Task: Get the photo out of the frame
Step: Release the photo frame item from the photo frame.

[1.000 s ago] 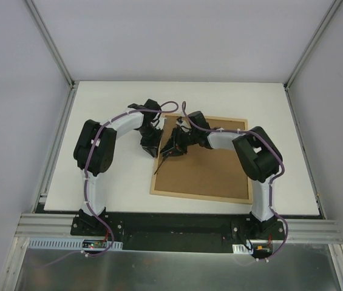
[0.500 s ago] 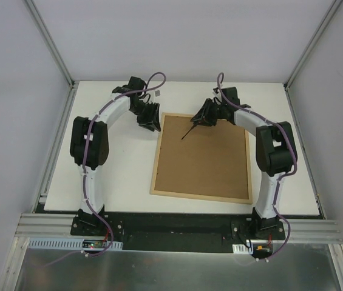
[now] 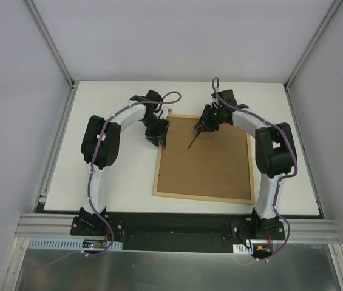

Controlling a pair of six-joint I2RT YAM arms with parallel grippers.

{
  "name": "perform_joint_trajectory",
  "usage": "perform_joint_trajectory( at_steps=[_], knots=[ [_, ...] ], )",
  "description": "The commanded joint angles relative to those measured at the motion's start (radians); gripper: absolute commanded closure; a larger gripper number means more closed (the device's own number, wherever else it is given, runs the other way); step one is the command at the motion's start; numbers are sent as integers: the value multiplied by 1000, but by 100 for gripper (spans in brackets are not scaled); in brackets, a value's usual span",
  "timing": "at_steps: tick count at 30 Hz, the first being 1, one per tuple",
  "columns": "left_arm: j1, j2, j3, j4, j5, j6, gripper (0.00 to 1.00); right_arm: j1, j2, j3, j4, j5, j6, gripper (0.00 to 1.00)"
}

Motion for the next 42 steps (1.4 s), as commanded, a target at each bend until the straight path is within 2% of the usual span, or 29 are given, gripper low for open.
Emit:
perform_joint_trajectory(
  at_steps=[1, 5, 9, 16, 21, 28, 42],
  knots=[
    [-18, -23, -3, -62, -30, -4, 61, 0, -131, -81, -89, 152, -138, 100],
    [-50, -16, -3, -70, -79, -5, 61, -1, -152, -152, -33, 142, -134, 100],
    [-55, 7, 18, -72, -122, -8, 61, -1, -126, -193, 109, -18, 2, 100],
    [-50, 6, 21, -67, -76, -7, 61, 39, 24, -40, 198, -124, 171, 100],
    [-18, -3, 1, -37, 39, -7, 62, 94, 122, 81, 209, -156, 242, 100],
    [2, -3, -34, -21, 83, -2, 71, 146, 228, 197, 209, -199, 308, 100],
    [5, -6, -49, -18, 50, -8, 84, 144, 211, 167, 221, -210, 322, 99]
  ],
)
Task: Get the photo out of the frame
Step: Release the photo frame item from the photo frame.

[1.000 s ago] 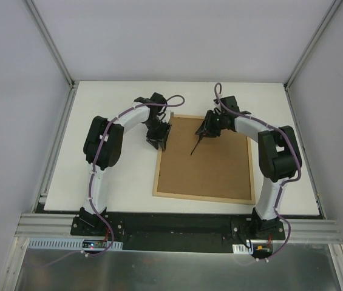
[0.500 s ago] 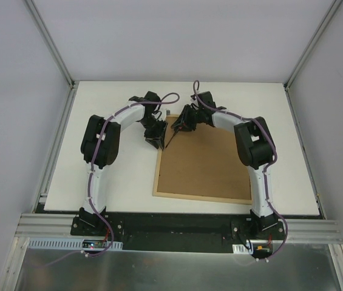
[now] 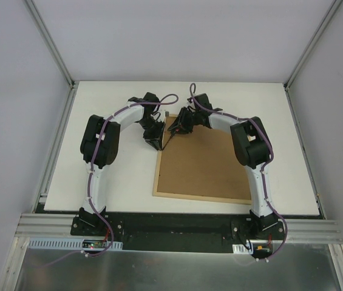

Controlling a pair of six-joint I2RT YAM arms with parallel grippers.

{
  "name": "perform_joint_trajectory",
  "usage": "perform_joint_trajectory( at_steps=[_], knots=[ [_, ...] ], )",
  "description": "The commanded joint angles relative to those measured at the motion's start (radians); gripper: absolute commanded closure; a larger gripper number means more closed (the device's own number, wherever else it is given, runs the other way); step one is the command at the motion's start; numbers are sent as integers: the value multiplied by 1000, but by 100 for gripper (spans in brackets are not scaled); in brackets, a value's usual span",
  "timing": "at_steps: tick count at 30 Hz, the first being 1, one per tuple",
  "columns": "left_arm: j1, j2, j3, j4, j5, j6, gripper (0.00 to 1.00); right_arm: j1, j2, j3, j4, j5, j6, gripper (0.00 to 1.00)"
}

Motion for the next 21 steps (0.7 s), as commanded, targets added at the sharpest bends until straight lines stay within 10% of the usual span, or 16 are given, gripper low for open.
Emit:
perform_joint_trajectory(
  at_steps=[1, 21],
  knots=[
    [1, -15, -18, 0, 7, -3, 85, -14, -25, 18, 26, -30, 31, 100],
    [-18, -25, -26, 0, 9, -9, 88, 26, 7, 55, -41, 13, -35, 100]
  ],
)
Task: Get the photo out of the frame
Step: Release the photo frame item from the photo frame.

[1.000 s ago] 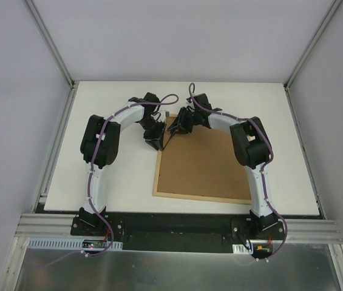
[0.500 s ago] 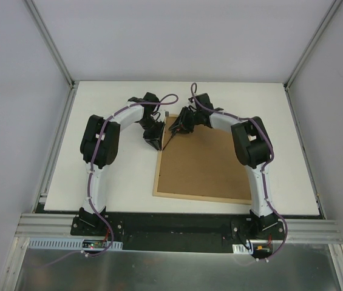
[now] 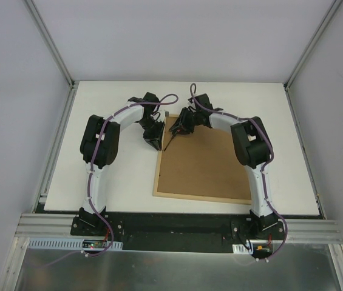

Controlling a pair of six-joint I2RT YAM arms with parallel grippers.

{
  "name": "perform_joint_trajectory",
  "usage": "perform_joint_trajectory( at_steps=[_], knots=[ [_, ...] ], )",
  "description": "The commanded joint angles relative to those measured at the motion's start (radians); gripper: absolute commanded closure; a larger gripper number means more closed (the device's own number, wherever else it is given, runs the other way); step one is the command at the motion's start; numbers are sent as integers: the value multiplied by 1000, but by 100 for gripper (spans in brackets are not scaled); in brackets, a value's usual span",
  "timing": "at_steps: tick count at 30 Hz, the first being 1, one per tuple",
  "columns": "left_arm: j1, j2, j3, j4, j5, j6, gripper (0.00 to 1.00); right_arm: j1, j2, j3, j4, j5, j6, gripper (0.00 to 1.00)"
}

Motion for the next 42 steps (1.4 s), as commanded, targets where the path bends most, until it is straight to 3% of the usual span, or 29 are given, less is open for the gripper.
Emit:
perform_joint_trajectory(
  at_steps=[1, 7, 16, 25, 31, 42],
  knots=[
    [-21, -21, -21, 0, 9, -6, 88, 43, 13, 65, -18, -14, 9, 100],
    [-38, -21, -19, 0, 7, -6, 88, 65, 36, 137, -40, -28, 4, 99],
    [-46, -43, -22, 3, -14, -1, 88, 82, -5, 266, -185, -12, -144, 99],
    [36, -41, 70, 0, 62, 25, 81, -12, -105, 236, -244, 175, -252, 100],
    [71, 48, 228, -2, 72, 36, 72, -29, -25, 266, -219, 198, -209, 100],
    [71, 183, 308, -2, 70, 23, 75, -29, 162, 469, -172, 206, -135, 100]
  ],
)
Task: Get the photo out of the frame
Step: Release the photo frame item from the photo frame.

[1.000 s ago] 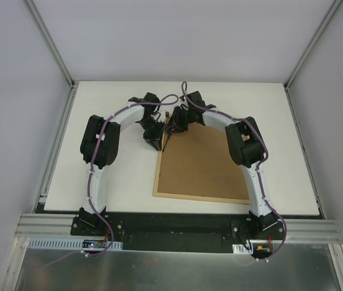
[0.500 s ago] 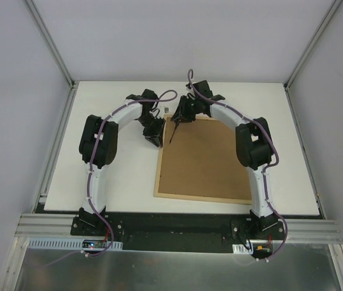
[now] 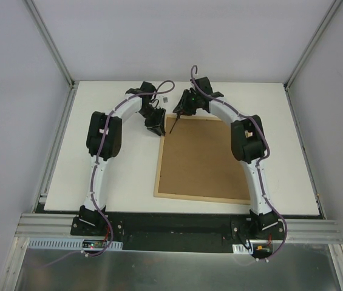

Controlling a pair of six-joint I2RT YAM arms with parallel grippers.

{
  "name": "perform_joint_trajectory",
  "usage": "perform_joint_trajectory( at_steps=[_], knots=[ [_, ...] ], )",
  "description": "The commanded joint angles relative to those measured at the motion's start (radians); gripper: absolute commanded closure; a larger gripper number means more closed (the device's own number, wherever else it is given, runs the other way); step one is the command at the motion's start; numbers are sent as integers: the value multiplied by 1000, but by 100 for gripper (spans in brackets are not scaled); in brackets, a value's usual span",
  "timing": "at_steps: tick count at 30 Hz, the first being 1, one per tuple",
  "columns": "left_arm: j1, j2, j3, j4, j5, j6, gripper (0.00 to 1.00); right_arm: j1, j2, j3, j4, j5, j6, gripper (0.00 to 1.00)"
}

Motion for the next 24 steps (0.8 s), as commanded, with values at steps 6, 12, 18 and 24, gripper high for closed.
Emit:
perform_joint_trajectory(
  at_steps=[6, 12, 18, 24],
  knots=[
    [-7, 18, -9, -25, 23, 10, 81, 20, 105, 141, 36, -17, 68, 100],
    [-10, 6, -31, -25, 32, 8, 88, 32, 142, 165, 48, -25, 98, 100],
    [-28, -22, -69, -20, 60, 2, 91, 29, 139, 165, 86, -63, 145, 100],
    [-51, -37, -78, -15, 70, -1, 92, 30, 156, 171, 85, -55, 136, 100]
  ],
)
